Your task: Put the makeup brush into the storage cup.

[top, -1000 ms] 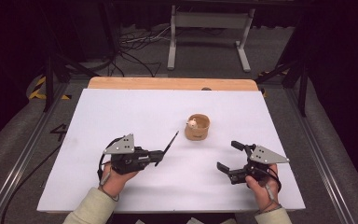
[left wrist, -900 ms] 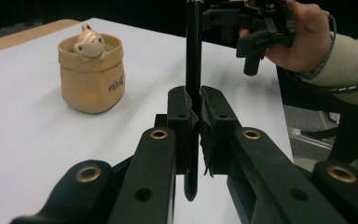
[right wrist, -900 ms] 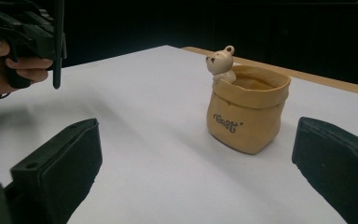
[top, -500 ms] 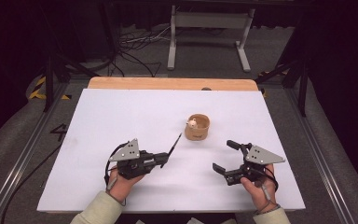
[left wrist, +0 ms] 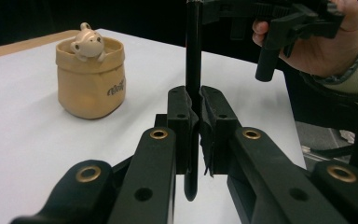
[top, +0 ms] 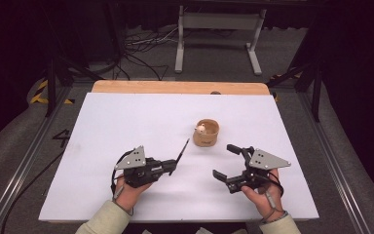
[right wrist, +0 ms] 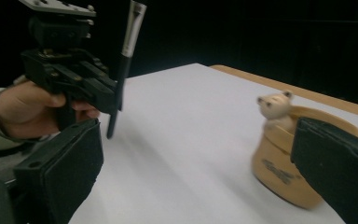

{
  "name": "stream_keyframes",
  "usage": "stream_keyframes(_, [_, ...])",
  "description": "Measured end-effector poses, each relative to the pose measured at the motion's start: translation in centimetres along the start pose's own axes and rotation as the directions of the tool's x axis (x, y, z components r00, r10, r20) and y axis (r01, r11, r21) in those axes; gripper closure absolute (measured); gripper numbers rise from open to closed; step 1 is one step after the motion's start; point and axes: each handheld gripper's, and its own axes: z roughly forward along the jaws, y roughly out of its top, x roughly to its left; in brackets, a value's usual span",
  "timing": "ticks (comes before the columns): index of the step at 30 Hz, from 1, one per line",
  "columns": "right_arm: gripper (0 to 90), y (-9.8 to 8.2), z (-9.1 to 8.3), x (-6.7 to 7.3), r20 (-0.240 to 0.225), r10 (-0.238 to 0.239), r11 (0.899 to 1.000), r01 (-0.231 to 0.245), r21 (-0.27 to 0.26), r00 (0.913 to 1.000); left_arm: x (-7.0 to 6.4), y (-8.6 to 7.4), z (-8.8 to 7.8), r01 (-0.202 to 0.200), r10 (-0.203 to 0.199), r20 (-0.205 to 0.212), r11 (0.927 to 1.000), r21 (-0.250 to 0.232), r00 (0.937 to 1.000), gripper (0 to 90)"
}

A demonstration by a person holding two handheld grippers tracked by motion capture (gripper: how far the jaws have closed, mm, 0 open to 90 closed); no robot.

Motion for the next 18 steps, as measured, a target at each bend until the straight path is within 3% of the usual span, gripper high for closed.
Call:
stream_keyframes(2, [6.2, 0.5, 1.4, 0.6, -0.036, -0.012, 1.0, 0.013, 0.017, 0.9993, -0.1, 0.0, 0.0, -0.006, 0.006, 0.009, 1.0, -0.002, 0.9999, 83.4])
stream_keyframes(4, [6.5, 0.6, 1.8, 0.8, -0.04, -0.016, 1.0, 0.017, 0.019, 0.9991, -0.1, 0.0, 0.0, -0.008, 0.008, 0.008, 1.0, -0.003, 0.9999, 83.4])
stream_keyframes(8, [17.3, 1.5, 3.5, 1.5, -0.097, -0.017, 1.0, 0.018, 0.007, 0.9952, -0.3, 0.0, 0.1, -0.013, 0.013, 0.014, 0.9999, -0.009, 0.9998, 83.4])
stream_keyframes(18, [35.8, 2.8, 5.4, 2.2, -0.16, -0.019, 1.0, 0.022, 0.02, 0.987, -0.5, 0.1, 0.2, -0.03, 0.031, 0.026, 0.9995, -0.008, 0.9992, 83.4])
